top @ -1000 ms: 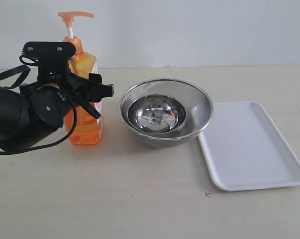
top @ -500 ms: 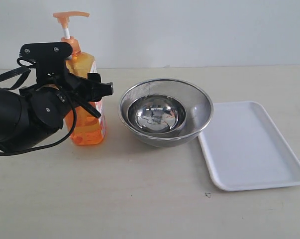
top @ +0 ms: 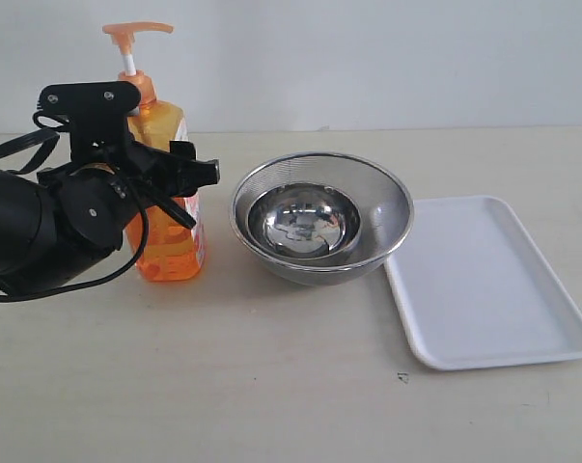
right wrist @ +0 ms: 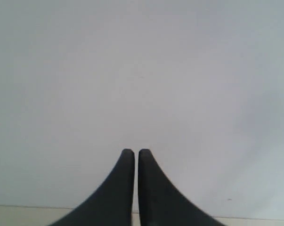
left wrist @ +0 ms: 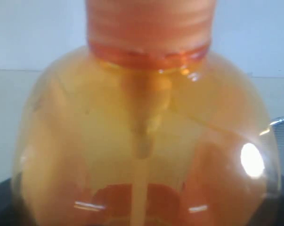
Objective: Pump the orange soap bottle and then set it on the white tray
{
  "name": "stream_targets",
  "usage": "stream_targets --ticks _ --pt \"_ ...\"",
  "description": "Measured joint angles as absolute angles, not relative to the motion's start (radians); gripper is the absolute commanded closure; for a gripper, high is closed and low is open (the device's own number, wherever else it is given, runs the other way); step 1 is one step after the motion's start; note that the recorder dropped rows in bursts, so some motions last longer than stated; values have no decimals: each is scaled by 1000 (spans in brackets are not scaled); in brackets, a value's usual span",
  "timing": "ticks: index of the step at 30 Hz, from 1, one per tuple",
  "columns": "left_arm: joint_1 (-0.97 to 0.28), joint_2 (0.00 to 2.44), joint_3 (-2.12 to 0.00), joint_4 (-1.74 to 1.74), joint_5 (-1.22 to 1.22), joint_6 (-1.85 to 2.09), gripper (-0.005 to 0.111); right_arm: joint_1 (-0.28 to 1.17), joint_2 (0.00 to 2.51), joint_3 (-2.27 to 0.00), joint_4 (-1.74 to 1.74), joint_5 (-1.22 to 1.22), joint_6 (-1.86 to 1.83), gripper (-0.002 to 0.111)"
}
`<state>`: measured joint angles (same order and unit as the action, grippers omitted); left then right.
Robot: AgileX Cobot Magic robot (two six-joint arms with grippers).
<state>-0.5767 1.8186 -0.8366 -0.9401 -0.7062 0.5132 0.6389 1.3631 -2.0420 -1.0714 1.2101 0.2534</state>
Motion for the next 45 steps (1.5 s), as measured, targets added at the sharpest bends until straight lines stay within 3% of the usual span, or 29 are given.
stream_targets --ticks 11,27,33,37,45 --pt "-577 1819 -835 -884 -689 513 102 639 1214 -2042 -975 1206 121 108" --pt "-577 1749 -833 -888 -643 536 102 639 1190 -2033 -209 1222 -285 108" --pt "-577 1749 -833 -892 -639 540 102 639 1190 -1817 6 1211 -351 108" --pt "-577 1749 -833 -894 -639 540 102 639 1156 -1650 13 1063 -331 108" --pt "-577 1749 -833 -896 -639 542 102 639 958 -1259 -223 750 -59 108"
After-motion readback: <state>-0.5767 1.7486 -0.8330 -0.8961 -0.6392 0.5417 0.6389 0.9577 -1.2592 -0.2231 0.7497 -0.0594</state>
